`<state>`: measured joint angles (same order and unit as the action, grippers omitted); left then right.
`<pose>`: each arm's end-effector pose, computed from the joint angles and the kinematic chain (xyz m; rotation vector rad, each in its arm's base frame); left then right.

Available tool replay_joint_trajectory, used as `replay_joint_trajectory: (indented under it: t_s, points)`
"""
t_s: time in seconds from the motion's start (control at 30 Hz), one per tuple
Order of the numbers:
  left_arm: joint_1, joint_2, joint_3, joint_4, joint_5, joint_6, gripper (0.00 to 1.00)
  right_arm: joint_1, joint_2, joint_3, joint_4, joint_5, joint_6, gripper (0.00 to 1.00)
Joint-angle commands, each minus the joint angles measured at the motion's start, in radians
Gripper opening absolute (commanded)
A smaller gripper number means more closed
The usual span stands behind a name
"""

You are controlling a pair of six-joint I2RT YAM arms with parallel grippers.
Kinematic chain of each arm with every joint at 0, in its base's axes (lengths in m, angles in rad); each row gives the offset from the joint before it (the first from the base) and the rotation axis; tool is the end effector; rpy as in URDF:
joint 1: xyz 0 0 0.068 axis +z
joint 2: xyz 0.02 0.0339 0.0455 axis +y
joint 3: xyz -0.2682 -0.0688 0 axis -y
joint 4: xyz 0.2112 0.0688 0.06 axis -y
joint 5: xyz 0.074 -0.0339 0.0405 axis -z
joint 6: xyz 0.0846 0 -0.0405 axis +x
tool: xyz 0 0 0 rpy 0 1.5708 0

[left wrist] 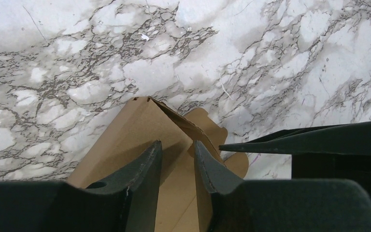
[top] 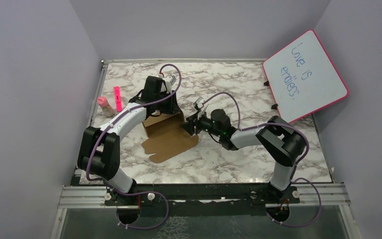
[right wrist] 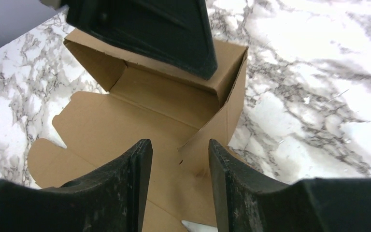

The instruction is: Fold the paper box

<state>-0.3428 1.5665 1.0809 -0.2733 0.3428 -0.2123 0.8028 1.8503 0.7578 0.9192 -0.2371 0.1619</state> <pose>0.3155 -0.1428 0.2304 0.3300 2.3497 -0.6726 0.2624 0.3003 0.1845 -0.7460 1.6698 0.9012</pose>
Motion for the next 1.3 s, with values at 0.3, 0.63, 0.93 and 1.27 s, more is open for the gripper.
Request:
replay_joint_trajectory:
  t_s: [0.3, 0.63, 0.93, 1.27]
  points:
    - [-0.005, 0.006, 0.014, -0.035, -0.033, 0.020, 0.32, -0.123, -0.135, 0.044, -0.169, -0.098, -0.192, 0.55]
    - [-0.005, 0.003, 0.017, -0.037, -0.023, 0.021, 0.32, -0.172, -0.003, 0.171, -0.314, -0.234, -0.316, 0.55]
    - [-0.006, 0.007, 0.019, -0.036, -0.012, 0.015, 0.32, -0.171, 0.113, 0.243, -0.256, -0.386, -0.343, 0.65]
    - [-0.005, 0.020, 0.024, -0.037, 0.009, 0.008, 0.32, -0.169, 0.196, 0.304, -0.218, -0.428, -0.307, 0.67]
